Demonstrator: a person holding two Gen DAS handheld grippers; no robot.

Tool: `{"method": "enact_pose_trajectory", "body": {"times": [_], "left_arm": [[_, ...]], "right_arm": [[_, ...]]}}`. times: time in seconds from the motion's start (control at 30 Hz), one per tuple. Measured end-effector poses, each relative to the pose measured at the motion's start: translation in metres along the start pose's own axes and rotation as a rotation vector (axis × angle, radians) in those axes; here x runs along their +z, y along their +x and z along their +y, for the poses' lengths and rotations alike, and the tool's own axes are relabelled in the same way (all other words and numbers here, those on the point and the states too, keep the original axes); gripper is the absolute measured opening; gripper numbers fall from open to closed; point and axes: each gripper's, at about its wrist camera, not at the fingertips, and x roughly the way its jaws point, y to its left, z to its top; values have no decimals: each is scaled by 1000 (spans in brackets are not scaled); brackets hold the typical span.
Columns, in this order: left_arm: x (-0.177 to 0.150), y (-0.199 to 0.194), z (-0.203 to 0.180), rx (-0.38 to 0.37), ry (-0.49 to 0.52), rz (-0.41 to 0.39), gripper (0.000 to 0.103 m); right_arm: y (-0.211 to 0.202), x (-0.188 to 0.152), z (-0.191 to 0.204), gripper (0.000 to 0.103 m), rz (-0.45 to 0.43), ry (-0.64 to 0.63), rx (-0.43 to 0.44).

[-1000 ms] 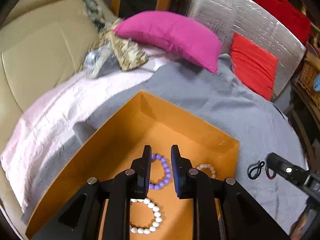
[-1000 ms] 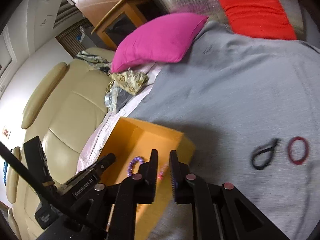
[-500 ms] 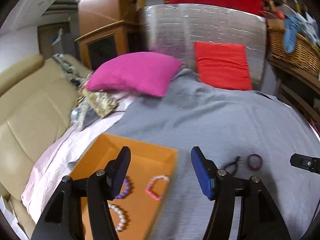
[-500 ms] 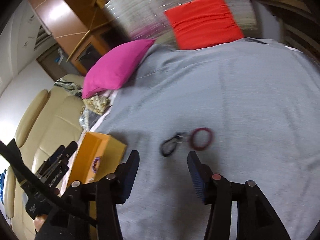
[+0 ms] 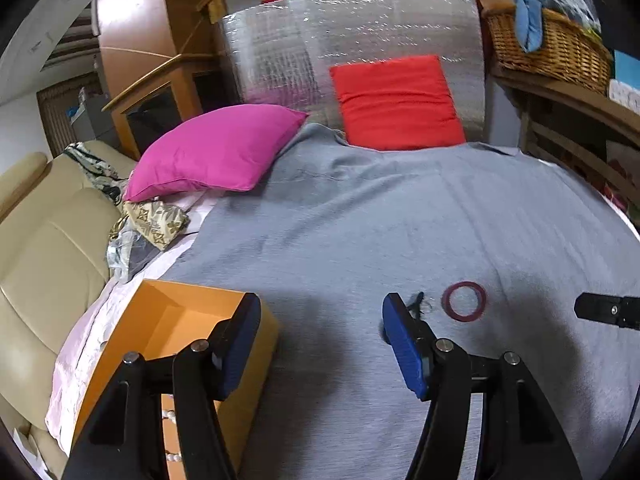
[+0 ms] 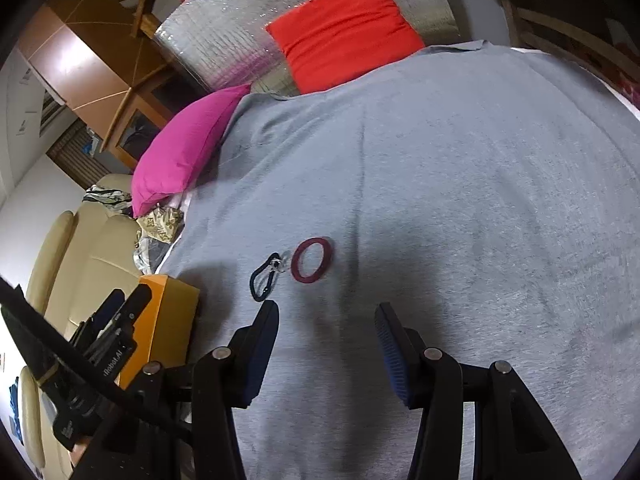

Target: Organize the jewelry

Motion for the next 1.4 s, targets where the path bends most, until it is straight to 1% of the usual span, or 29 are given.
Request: {"method": "enact_pose_trajectory", "body": {"times": [0.2,0.43,0.73,0.93,1.07,1.27,1.4], "left_arm": [[-1,5,-27,-16,51,14,65],[-6,10,-46,-30,113,40,65],[-15,19,-47,-31,132,92,65],[-20,26,-43,-39,131,137,66],[-22,27,-40,-54,121,149,67],[-23,29,-36,-50,113,164,67],[-24,31,-35,-56,103,175,67]], "right_arm": [[-1,-1,-6,53,7,-7,5],[2,0,-14,53,32,4,-12],[12,-2,-21,53,73,29,-33],[14,-3,-20,53,70,26,-52],[11,-4,-12,53,33,-25,-108],[-4,-7,14,53,-97,-197,-269],[-14,-6,20,54,-155,-243,-315]]}}
